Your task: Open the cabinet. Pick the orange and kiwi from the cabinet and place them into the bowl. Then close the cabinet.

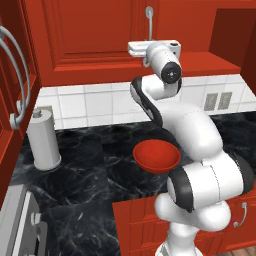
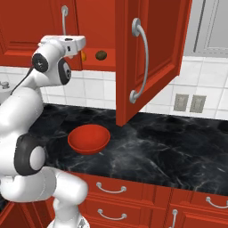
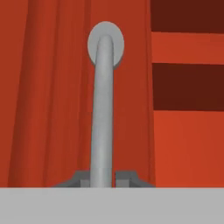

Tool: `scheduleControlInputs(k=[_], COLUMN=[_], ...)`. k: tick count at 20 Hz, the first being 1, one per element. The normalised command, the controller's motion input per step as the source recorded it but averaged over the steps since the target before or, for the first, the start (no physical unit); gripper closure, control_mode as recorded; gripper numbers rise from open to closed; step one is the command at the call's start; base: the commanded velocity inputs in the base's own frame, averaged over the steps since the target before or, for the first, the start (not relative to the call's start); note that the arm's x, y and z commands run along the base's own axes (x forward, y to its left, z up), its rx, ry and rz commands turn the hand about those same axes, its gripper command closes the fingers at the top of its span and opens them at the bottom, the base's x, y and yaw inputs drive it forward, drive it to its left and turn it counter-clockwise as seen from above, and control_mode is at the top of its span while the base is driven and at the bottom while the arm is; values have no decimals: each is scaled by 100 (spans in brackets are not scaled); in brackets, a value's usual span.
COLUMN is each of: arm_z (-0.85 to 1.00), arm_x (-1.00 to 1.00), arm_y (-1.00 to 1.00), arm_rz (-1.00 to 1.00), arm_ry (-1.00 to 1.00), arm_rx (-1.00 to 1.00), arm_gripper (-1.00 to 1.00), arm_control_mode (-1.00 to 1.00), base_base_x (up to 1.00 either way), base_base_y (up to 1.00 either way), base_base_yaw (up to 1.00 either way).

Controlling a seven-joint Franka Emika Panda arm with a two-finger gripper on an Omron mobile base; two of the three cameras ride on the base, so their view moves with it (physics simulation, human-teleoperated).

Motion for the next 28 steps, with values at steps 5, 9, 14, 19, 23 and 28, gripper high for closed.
scheduleControlInputs(k=[5,9,14,19,23,28], arm_z=[28,3,34,38,25,29], arm_x=[-16,0,-60,-100,-96,-82], arm_y=[0,0,18,78,96,100], arm_rz=[-4,0,-8,-9,-7,-8], arm_ry=[1,2,6,0,0,2], arm_rx=[0,1,5,0,-3,-7], arm_gripper=[100,100,100,100,100,100], arm_control_mode=[-100,-100,-100,-100,-100,-100], base_base_x=[0,0,0,0,0,0], base_base_y=[0,0,0,0,0,0], base_base_yaw=[0,0,0,0,0,0])
